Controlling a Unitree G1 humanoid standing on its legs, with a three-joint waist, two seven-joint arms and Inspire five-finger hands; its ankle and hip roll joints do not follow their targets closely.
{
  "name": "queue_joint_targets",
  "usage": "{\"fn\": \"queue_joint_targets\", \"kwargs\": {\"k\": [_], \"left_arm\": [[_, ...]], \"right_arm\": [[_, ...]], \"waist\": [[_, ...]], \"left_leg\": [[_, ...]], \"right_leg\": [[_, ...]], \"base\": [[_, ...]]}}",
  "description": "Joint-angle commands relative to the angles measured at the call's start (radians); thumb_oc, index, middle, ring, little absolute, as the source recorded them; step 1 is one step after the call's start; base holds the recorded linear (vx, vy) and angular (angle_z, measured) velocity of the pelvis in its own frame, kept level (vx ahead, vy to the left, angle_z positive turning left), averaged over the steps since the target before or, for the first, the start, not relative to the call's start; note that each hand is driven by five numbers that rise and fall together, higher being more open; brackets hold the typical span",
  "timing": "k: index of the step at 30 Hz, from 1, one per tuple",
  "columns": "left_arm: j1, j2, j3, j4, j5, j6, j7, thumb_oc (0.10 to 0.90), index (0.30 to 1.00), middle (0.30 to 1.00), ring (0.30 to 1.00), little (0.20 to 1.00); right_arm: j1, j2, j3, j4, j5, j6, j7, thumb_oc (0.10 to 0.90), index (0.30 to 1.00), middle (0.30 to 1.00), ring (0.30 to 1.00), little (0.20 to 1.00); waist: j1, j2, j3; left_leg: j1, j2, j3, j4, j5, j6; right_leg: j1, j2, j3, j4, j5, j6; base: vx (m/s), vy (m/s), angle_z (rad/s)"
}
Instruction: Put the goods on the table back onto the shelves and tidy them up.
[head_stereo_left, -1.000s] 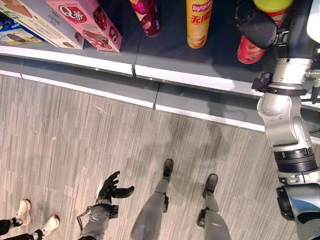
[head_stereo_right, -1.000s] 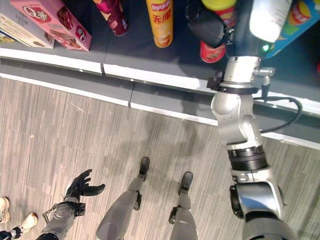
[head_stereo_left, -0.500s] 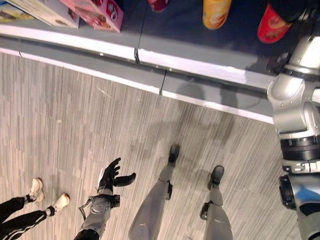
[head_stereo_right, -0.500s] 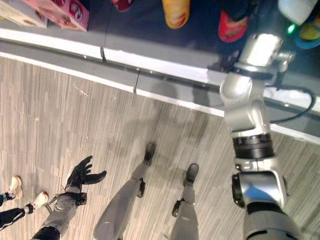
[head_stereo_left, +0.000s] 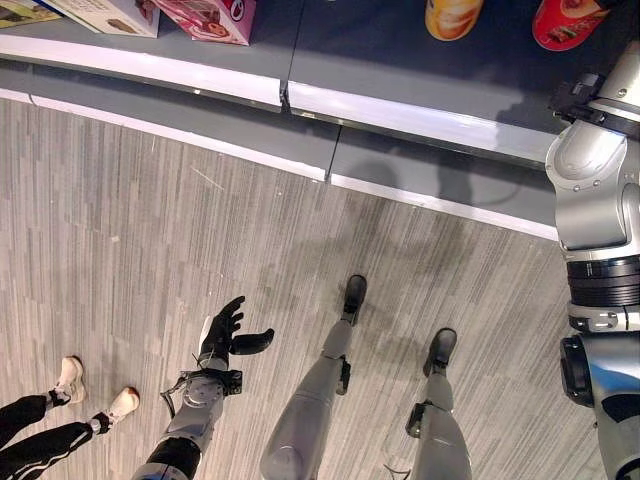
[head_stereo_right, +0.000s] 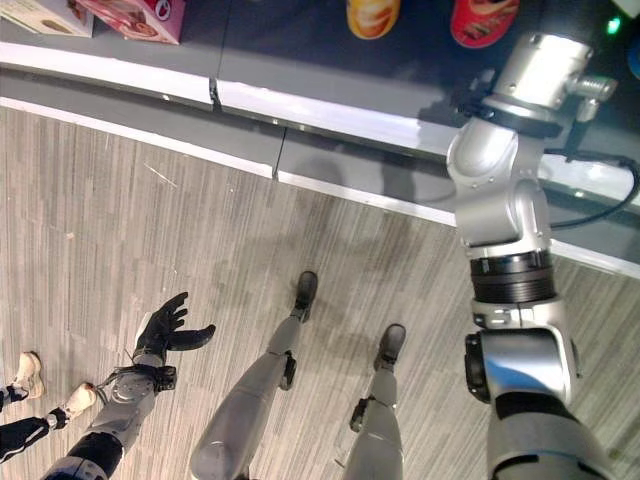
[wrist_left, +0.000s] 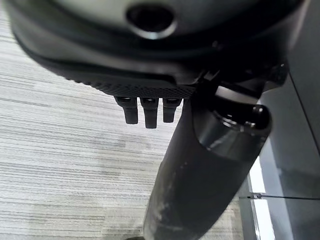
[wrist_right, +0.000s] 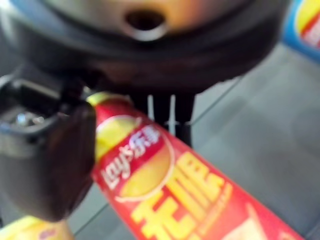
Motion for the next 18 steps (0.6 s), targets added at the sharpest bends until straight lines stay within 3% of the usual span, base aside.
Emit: {"fn": "queue_joint_targets", "kwargs": {"k": [1,18], "left_arm": [[0.070,0.053,0.024,0.018,-0.005,-0.005,0.058,0.800,0.900,0.900,0.900,0.900],[0.071,0.059,0.021,0.017,0.000,-0.006,0.061,0.800,0.900,0.900,0.900,0.900]], "right_arm": [[-0.029,-0.026,-0.047,-0.096,-0.006,-0.043,-0.084,0.400,0.300,0.300,0.300,0.300],[-0.051,-0.055,-0.016,-0.009,0.039,-0.042,-0.092,0.400,0.300,0.300,0.300,0.300]], "waist": [[0.028,-0.031,-0.080],[0.018,-0.026,-0.073]], "left_leg": [[0.086,0.004,0.010,0.071,-0.221,-0.065],[0.096,0.010,0.010,0.054,-0.208,-0.070]], "right_leg": [[0.063,-0.010,-0.027,0.006,0.016,0.058],[0.058,-0.003,-0.031,0.006,0.016,0.057]], "base": [[-0.02,-0.005,-0.06],[0.00,0.000,0.00]]}}
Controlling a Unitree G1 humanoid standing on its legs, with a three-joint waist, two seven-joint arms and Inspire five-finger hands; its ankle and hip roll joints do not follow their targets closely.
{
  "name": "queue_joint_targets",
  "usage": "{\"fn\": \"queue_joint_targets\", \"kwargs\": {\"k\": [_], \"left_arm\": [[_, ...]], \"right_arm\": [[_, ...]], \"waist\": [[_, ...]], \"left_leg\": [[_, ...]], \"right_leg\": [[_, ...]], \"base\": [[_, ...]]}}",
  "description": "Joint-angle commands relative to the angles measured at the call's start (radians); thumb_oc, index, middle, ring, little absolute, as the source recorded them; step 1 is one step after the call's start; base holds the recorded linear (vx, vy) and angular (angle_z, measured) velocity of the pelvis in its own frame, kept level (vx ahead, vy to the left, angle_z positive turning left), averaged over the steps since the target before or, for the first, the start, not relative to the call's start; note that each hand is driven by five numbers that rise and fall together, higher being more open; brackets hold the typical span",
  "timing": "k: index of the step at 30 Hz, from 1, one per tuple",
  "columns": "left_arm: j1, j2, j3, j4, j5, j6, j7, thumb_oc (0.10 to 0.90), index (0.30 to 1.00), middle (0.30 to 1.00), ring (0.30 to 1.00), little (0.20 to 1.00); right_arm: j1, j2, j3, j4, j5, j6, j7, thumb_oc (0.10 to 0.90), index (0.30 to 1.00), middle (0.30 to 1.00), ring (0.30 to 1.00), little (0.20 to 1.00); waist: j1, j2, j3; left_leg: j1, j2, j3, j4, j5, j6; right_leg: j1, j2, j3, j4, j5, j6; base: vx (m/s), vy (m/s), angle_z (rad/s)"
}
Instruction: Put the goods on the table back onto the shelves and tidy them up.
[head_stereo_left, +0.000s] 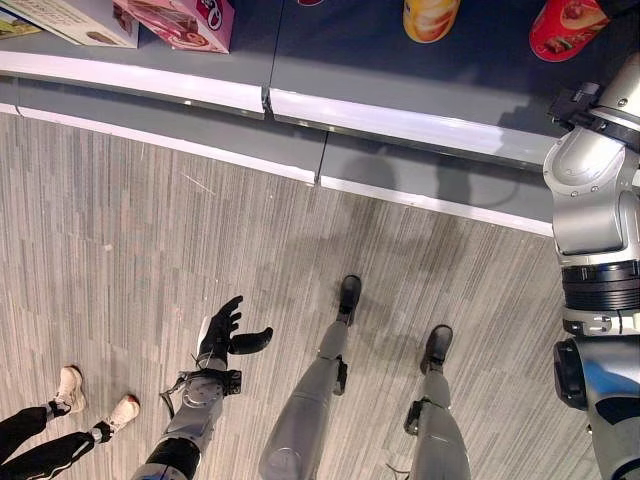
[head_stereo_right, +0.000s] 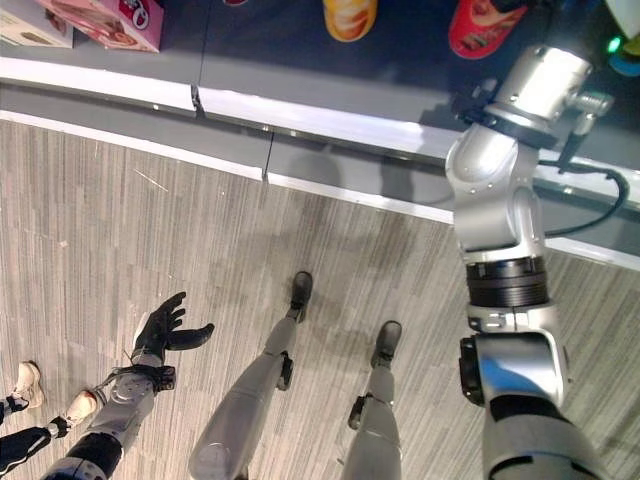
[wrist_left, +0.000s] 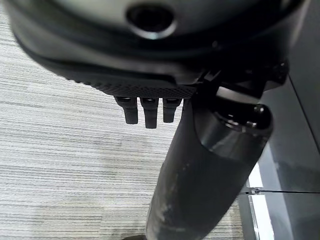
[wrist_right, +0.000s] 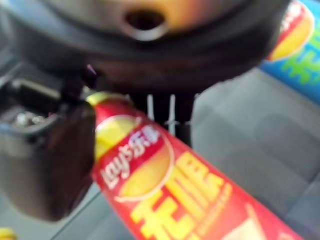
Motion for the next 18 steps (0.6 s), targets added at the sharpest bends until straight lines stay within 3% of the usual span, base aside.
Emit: {"fn": "queue_joint_targets", "kwargs": {"k": [1,9,10,11,18], "left_arm": [[0.071,0.057,0.021,0.015,0.000,-0.008,0.046,0.800,0.900,0.900,0.900,0.900],[0.067,0.058,0.018,0.020,0.007,-0.004,0.049,0.800,0.900,0.900,0.900,0.900],[0.067,0.057,0.018,0.019,0.007,-0.003,0.049,0.800,0.900,0.900,0.900,0.900],[0.066,0.056,0.018,0.018,0.007,-0.001,0.048,0.800,0.900,0.900,0.900,0.900],[0.067,0.058,0.021,0.018,0.011,-0.001,0.049,0.800,0.900,0.900,0.900,0.900]], "right_arm": [[-0.072,-0.079,0.014,-0.022,-0.007,-0.041,-0.076,0.400,0.300,0.300,0.300,0.300],[-0.055,-0.077,0.002,-0.025,-0.001,-0.040,-0.084,0.400,0.300,0.300,0.300,0.300],[-0.052,-0.073,0.001,-0.026,0.001,-0.040,-0.083,0.525,0.488,0.488,0.488,0.488],[-0.046,-0.067,0.000,-0.025,0.002,-0.040,-0.082,0.800,0.900,0.900,0.900,0.900],[-0.038,-0.058,0.000,-0.020,0.012,-0.046,-0.079,0.800,0.900,0.900,0.900,0.900]], "waist": [[0.023,-0.025,-0.073],[0.025,-0.030,-0.079],[0.025,-0.030,-0.079],[0.025,-0.029,-0.080],[0.025,-0.028,-0.085]], "left_leg": [[0.080,0.008,0.004,0.053,-0.203,-0.073],[0.078,0.007,0.006,0.057,-0.208,-0.070],[0.078,0.006,0.006,0.059,-0.209,-0.069],[0.077,0.006,0.007,0.061,-0.211,-0.069],[0.078,0.006,0.008,0.063,-0.213,-0.067]], "right_leg": [[0.047,-0.002,-0.029,0.006,0.015,0.057],[0.052,-0.003,-0.032,0.006,0.009,0.060],[0.053,-0.003,-0.031,0.006,0.008,0.060],[0.052,-0.003,-0.032,0.006,0.009,0.060],[0.055,-0.005,-0.031,0.006,0.008,0.062]], "base": [[0.00,0.000,0.00],[0.00,0.000,0.00],[0.00,0.000,0.00],[0.00,0.000,0.00],[0.00,0.000,0.00]]}}
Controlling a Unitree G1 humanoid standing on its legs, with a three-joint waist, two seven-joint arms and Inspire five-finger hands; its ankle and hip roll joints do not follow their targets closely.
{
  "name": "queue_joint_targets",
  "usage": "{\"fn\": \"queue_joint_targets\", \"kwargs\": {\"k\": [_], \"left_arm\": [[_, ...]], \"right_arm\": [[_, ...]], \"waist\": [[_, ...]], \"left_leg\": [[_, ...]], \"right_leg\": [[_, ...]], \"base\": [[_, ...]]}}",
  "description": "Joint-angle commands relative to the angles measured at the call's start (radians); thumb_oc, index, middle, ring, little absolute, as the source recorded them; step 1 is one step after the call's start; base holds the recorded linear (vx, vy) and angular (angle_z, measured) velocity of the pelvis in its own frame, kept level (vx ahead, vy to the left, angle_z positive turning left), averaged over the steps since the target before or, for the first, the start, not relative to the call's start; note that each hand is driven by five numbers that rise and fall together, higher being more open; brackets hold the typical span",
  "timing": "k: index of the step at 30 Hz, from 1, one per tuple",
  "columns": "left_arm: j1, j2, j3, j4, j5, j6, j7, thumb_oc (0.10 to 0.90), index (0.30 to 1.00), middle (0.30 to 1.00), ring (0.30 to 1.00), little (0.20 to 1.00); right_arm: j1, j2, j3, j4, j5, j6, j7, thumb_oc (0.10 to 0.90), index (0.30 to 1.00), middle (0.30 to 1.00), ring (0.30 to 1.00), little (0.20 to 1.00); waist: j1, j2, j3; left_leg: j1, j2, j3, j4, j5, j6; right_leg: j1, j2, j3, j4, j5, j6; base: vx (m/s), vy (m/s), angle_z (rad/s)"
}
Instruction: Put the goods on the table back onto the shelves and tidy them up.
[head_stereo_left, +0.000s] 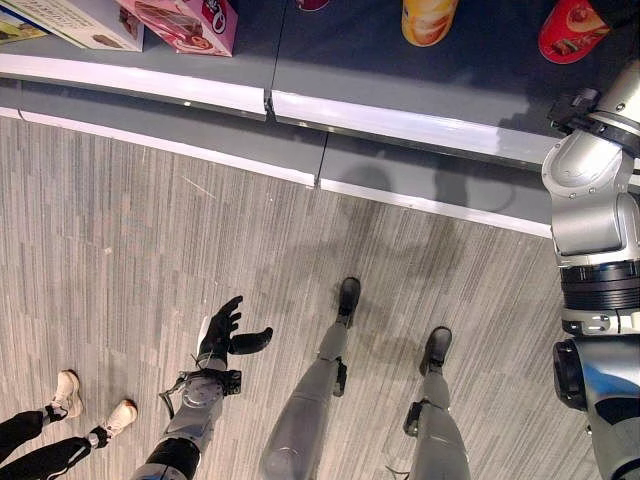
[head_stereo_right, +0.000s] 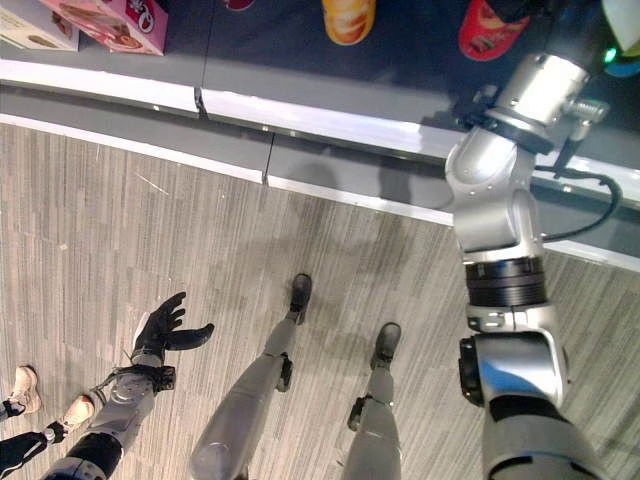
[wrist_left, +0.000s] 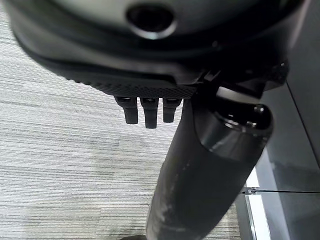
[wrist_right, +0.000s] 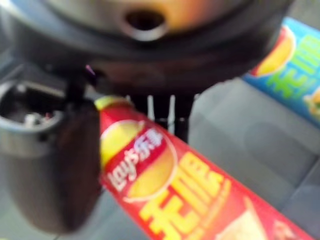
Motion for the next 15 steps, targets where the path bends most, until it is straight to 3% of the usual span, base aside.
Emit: {"fn": "queue_joint_targets", "kwargs": {"k": [1,15], "left_arm": [[0.068,0.057,0.022,0.018,0.011,-0.001,0.049,0.800,0.900,0.900,0.900,0.900],[0.067,0.056,0.017,0.016,0.009,0.001,0.049,0.800,0.900,0.900,0.900,0.900]], "right_arm": [[-0.040,-0.060,0.001,-0.043,-0.020,-0.046,-0.060,0.800,0.900,0.900,0.900,0.900],[-0.031,-0.060,0.007,-0.008,0.016,-0.050,-0.053,0.800,0.900,0.900,0.900,0.900]], "waist": [[0.026,-0.028,-0.085],[0.027,-0.034,-0.090]], "left_leg": [[0.077,0.006,0.008,0.063,-0.213,-0.066],[0.086,0.006,0.011,0.057,-0.212,-0.068]], "right_leg": [[0.057,-0.008,-0.031,0.006,0.008,0.062],[0.061,-0.006,-0.032,0.006,0.007,0.064]], "base": [[0.00,0.000,0.00],[0.00,0.000,0.00]]}}
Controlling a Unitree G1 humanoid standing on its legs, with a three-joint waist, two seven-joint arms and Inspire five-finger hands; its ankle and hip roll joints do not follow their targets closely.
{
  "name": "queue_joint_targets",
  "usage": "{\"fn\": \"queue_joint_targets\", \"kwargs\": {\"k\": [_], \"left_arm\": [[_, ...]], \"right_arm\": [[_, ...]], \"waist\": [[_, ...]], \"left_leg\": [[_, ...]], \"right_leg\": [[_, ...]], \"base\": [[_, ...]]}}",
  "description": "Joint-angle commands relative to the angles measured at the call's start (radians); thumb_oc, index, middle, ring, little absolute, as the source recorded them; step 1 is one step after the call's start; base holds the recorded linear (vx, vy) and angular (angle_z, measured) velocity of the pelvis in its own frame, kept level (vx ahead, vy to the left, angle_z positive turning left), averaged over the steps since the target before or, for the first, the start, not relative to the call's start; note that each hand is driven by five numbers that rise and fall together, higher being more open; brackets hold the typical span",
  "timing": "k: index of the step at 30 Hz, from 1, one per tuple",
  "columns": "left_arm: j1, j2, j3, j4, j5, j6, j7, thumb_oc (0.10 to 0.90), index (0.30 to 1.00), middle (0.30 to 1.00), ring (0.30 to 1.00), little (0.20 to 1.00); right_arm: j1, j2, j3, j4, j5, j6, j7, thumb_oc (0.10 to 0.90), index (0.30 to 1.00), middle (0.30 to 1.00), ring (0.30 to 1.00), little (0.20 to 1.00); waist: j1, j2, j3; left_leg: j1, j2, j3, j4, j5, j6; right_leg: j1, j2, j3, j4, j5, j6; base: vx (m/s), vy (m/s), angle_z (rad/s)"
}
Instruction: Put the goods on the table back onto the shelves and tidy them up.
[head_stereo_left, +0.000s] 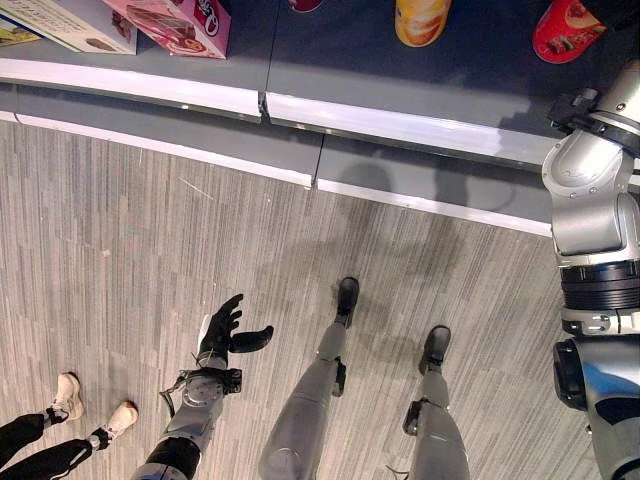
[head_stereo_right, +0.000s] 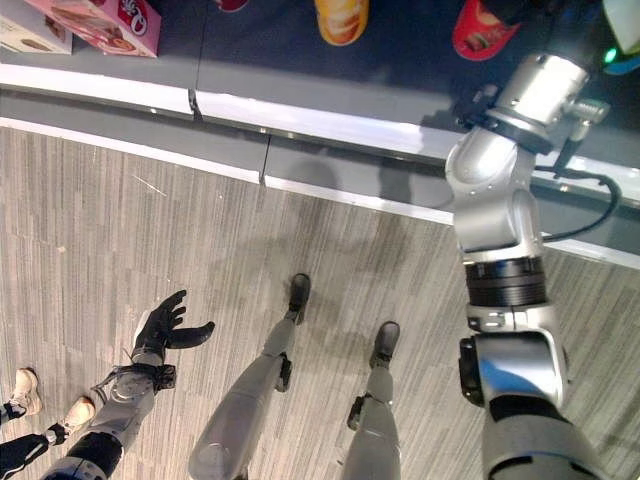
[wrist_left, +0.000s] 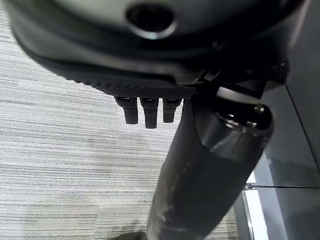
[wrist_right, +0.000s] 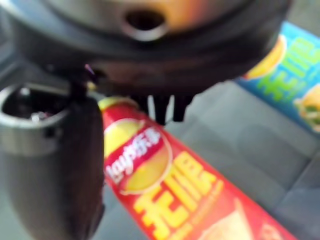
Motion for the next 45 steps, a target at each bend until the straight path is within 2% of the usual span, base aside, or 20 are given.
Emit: {"fn": "queue_joint_targets", "kwargs": {"k": [1,7,13,22,45], "left_arm": [[0.067,0.055,0.017,0.019,0.009,0.000,0.049,0.800,0.900,0.900,0.900,0.900],[0.066,0.050,0.016,0.022,0.008,0.002,0.051,0.800,0.900,0.900,0.900,0.900],[0.071,0.044,0.014,0.019,0.006,0.010,0.052,0.800,0.900,0.900,0.900,0.900],[0.076,0.041,0.010,0.020,0.001,0.019,0.051,0.800,0.900,0.900,0.900,0.900],[0.083,0.044,0.007,0.010,-0.001,0.028,0.044,0.800,0.900,0.900,0.900,0.900]], "right_arm": [[-0.031,-0.060,0.007,-0.015,-0.001,-0.050,-0.053,0.800,0.900,0.900,0.900,0.900],[-0.006,-0.044,-0.003,-0.010,0.024,-0.064,-0.057,0.800,0.900,0.900,0.900,0.900],[0.045,0.008,-0.018,-0.032,0.074,-0.095,-0.042,0.800,0.900,0.900,0.900,0.900],[0.083,0.097,-0.033,-0.040,0.238,-0.175,0.009,0.800,0.900,0.900,0.900,0.900],[0.111,0.117,-0.010,-0.017,0.342,-0.206,0.088,0.800,0.900,0.900,0.900,0.900]], "waist": [[0.046,-0.034,-0.090],[0.043,-0.033,-0.084],[0.038,-0.035,-0.081],[0.033,-0.036,-0.079],[0.032,-0.041,-0.077]], "left_leg": [[0.086,0.005,0.011,0.056,-0.212,-0.068],[0.088,0.008,0.012,0.054,-0.211,-0.068],[0.091,0.010,0.016,0.057,-0.214,-0.066],[0.105,0.009,0.022,0.056,-0.217,-0.062],[0.117,0.012,0.023,0.054,-0.216,-0.061]], "right_leg": [[0.061,-0.007,-0.032,0.006,0.007,0.064],[0.062,-0.006,-0.032,0.006,0.004,0.064],[0.066,-0.005,-0.031,0.006,0.003,0.063],[0.076,-0.003,-0.031,0.006,0.000,0.062],[0.088,-0.004,-0.035,0.006,-0.006,0.061]], "base": [[0.00,0.000,0.00],[0.00,0.000,0.00],[0.00,0.000,0.00],[0.00,0.000,0.00],[0.00,0.000,0.00]]}}
